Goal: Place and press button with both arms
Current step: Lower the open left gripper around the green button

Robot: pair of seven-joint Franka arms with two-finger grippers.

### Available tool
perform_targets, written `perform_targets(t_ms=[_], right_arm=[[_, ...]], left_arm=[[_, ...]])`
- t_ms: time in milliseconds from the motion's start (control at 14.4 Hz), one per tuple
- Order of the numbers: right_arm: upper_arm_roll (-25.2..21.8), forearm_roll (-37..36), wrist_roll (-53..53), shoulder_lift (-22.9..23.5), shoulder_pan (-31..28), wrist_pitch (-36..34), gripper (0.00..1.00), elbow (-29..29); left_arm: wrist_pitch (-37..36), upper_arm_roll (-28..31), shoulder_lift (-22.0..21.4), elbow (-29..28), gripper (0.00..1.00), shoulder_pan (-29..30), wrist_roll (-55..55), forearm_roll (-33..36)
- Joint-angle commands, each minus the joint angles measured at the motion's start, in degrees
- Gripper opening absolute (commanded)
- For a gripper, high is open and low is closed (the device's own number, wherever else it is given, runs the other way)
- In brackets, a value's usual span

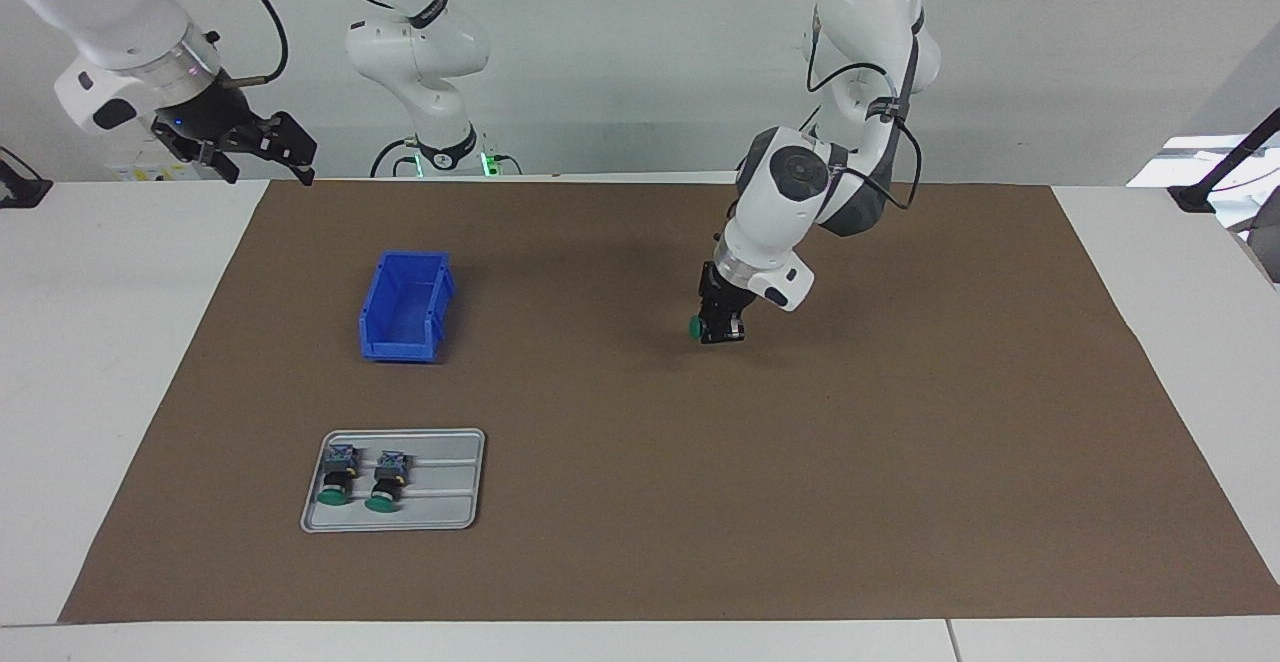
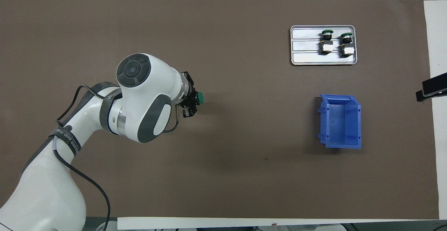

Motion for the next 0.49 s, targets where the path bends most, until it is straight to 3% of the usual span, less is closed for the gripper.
perform_targets(t_ms=[0,139,278,417], right_arm=[[0.0,0.1,-0.4,-1.2,0.0,-0.2,1.0,-1.2],[0.0,0.1,-0.4,-1.2,0.0,-0.2,1.0,-1.2],[0.0,0.1,-0.4,-1.2,0.0,-0.2,1.0,-1.2],[0.0,0.1,-0.4,-1.2,0.0,-0.3,1.0,-1.2]], left_arm=[[-0.1,-0.3,-2.7,-2.9,0.21,1.3,5.1,-3.0],[0.1,-0.3,-4.4,-4.5,0.17,2.4,8.9,-5.9],[0.1,-0.2,-7.1,-6.5,0.15,4.1,17.9,-14.4],[0.7,-0.2,-7.7,-8.2,0.14,4.3,24.4,-18.7]])
